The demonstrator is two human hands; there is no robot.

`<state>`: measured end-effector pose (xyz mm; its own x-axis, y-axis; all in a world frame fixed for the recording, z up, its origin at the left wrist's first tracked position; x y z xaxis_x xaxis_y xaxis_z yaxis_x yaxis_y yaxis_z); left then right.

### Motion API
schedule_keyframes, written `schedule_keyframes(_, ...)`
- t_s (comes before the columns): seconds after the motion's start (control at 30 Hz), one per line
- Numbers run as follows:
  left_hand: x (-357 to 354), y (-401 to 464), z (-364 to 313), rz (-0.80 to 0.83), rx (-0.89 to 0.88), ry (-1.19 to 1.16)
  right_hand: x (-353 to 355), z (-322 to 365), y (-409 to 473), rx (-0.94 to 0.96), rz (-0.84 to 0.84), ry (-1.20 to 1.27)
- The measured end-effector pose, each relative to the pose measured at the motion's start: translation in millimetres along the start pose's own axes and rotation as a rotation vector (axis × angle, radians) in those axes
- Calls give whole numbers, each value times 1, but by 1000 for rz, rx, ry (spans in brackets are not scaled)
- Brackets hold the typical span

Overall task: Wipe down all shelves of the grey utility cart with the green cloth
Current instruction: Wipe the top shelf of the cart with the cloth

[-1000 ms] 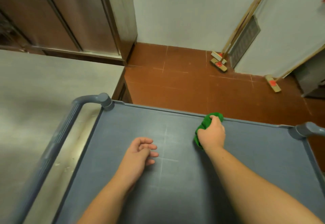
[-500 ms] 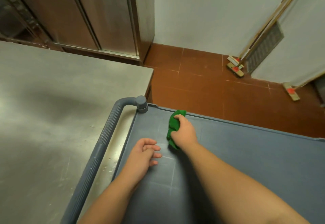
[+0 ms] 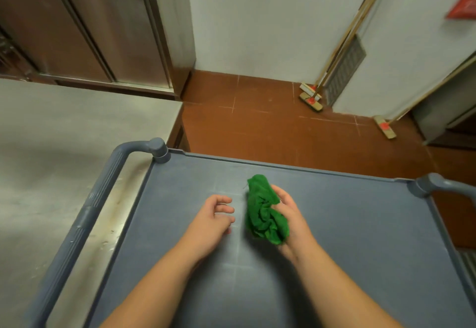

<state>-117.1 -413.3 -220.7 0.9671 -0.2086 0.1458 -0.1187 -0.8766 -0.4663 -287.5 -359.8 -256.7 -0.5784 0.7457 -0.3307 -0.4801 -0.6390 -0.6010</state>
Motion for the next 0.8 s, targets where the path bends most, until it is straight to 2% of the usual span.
schedule_keyframes(0.1, -47, -17, -5, 87, -107, 78, 37, 4, -14, -227, 3, 161)
schedule_keyframes(0.17, -79, -27, -10, 130, -268, 215, 55, 8, -24, -340, 45, 245)
schedule_keyframes(0.27, -119, -38, -12, 81, -600, 594, 83, 14, -31, -397, 81, 336)
schedule_keyframes(0.33, -144, -48, -13, 54, -731, 722, 98, 19, -30, -406, 52, 382)
schedule_keyframes(0.43, -171, -60, -13, 121, -556, 520, 107, 25, -28, -356, -28, 362)
schedule_keyframes(0.5, -184, -62, -5, 177, -357, 374, 105, 26, -30, -288, -64, 335)
schedule_keyframes(0.57, -191, -61, 5, 240, -142, 133, 99, 29, -33, -163, -87, 192)
schedule_keyframes(0.63, -187, -61, 7, 313, 40, -113, 87, 34, -39, -17, -74, -52)
schedule_keyframes(0.73, -165, -61, 15, 373, 322, -424, 61, 33, -42, 263, 56, -705)
schedule_keyframes(0.8, -141, -54, 22, 301, 403, -565, 44, 21, -39, 344, 160, -927)
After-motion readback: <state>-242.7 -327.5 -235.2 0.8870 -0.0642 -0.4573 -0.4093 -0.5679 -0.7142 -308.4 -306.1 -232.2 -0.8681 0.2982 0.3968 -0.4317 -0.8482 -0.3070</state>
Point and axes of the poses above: each hand's wrist, its own y-axis towards the middle knuckle, its own x-axis out of the back of the hand, z = x × y, the point moved 7 cm from there along y, towards the middle knuckle, and after that the axes turned 13 degrees about -z, right-handed, at the moved point
